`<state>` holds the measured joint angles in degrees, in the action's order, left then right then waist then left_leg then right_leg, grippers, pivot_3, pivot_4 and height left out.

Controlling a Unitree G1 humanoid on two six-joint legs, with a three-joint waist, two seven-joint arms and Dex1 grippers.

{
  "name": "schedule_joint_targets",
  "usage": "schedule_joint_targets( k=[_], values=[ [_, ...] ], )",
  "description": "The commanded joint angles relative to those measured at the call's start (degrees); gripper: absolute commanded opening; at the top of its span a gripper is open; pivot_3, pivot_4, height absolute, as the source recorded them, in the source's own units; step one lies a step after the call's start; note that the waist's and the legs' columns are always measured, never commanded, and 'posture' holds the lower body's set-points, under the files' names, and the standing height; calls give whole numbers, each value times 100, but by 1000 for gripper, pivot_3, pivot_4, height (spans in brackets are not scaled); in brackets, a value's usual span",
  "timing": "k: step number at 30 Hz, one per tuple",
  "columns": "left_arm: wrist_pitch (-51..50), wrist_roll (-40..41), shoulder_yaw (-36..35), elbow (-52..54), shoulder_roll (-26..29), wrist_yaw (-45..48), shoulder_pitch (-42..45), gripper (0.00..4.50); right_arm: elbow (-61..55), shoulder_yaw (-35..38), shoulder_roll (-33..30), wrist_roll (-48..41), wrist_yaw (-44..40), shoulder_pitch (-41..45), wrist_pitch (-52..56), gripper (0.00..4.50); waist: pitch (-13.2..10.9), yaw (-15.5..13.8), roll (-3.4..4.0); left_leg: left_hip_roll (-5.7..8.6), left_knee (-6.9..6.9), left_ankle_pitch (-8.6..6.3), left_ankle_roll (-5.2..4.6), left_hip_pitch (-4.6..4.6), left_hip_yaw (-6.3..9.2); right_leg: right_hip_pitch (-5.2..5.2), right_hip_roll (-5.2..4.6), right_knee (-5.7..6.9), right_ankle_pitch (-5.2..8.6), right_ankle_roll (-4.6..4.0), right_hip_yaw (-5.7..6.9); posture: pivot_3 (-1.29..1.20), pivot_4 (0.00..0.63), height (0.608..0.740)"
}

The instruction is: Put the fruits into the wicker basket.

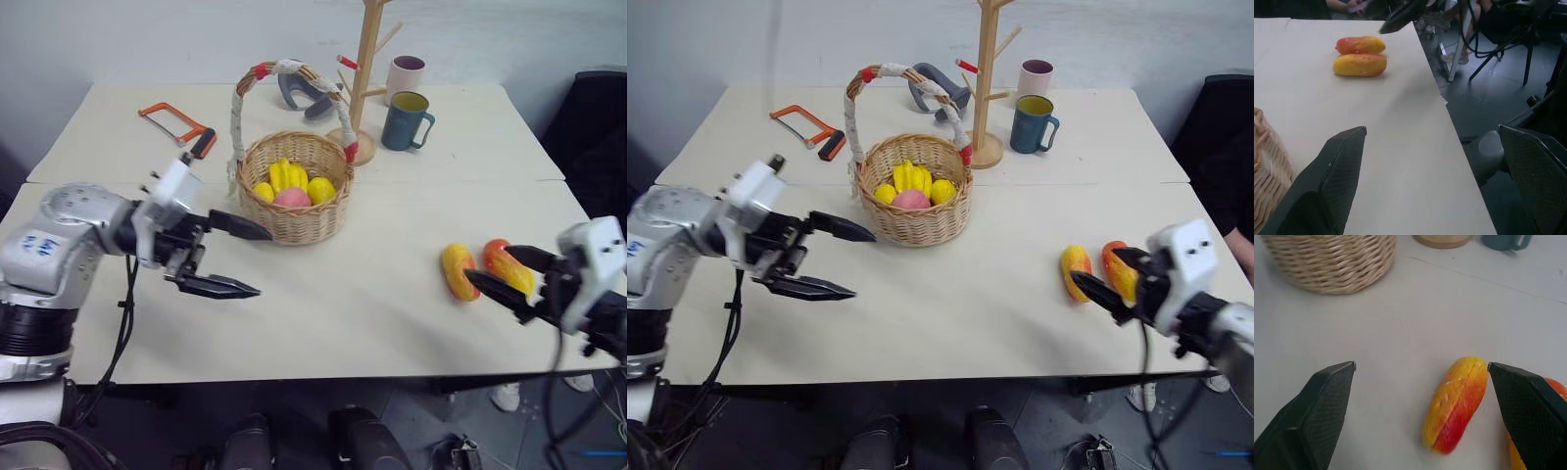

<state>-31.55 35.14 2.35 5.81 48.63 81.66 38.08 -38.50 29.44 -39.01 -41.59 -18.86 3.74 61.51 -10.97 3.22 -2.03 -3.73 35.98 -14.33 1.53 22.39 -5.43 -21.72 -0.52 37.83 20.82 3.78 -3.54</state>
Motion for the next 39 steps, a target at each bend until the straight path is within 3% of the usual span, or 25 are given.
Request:
schedule_joint_targets(
  k=[1,6,15,24,28,32,36,39],
  values=[
    [90,-32,11,116,-300,-254,229,4500,-274,-699,478,553,1028,230,85,4462,0,-9,0,-1,1,2,3,4,0,-3,0,1,1,-1,1,0,150,740],
    [105,-67,7,215,-561,-481,268,4500,210,-1199,843,1324,1755,514,17,4462,4,-21,6,2,25,11,8,92,-5,-93,1,33,0,3,-3,0,150,740],
    [55,-8,-137,279,-521,-637,223,4500,899,-1529,891,1628,1397,469,-54,4462,4,-3,6,1,19,40,20,82,-7,-99,9,60,0,2,-6,0,150,740],
    [19,-9,-315,215,-389,-838,104,4500,1203,-1488,917,1616,930,499,-365,1614,4,4,6,4,21,46,15,78,-3,-98,8,74,-1,2,-7,0,150,740],
    [-444,328,-1091,212,-127,-1195,-456,4500,779,-1304,1023,423,-255,860,-541,1534,3,81,10,2,19,46,15,75,-8,-99,9,78,-1,2,-9,0,150,740],
    [-608,344,-1747,521,361,-1364,-1368,4500,760,-2136,793,-135,-1145,1756,-250,1534,-1,211,6,-10,7,43,16,68,-1,-102,15,86,0,-1,-4,0,150,740],
    [-723,456,-2048,692,492,-1504,-1678,4500,1594,-2754,1496,-84,-1007,3200,-275,1534,-2,167,3,-7,10,39,7,71,13,-101,8,86,1,-8,6,0,150,740],
    [-813,551,-2113,838,498,-1668,-1653,4500,2785,-3234,2137,579,-683,4405,-655,1534,-1,139,2,3,12,36,-3,76,13,-104,-3,89,-2,-12,9,0,150,740]
  ],
)
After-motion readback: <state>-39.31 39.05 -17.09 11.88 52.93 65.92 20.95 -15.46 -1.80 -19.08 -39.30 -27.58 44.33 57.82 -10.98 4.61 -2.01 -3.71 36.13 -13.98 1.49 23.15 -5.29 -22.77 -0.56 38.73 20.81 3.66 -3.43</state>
